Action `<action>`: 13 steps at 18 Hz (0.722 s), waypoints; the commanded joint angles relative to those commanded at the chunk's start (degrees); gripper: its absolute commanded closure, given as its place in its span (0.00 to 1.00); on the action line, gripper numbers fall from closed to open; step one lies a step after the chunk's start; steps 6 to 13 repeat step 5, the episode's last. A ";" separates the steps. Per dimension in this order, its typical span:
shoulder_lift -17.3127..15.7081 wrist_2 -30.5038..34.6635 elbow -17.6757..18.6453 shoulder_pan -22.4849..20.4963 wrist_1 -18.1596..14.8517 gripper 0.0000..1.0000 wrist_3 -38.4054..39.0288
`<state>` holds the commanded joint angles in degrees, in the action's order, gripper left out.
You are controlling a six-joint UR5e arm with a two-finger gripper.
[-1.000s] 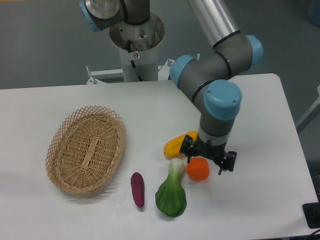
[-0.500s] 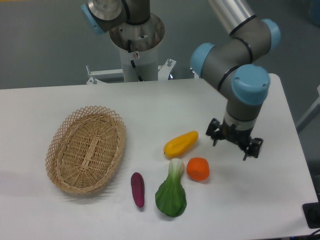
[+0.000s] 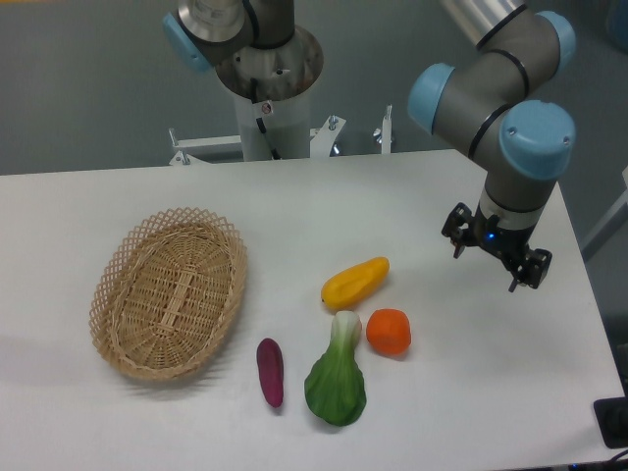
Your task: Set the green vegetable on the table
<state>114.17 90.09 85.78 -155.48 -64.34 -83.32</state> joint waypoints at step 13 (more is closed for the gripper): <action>0.00 0.00 0.18 0.00 0.09 0.00 0.00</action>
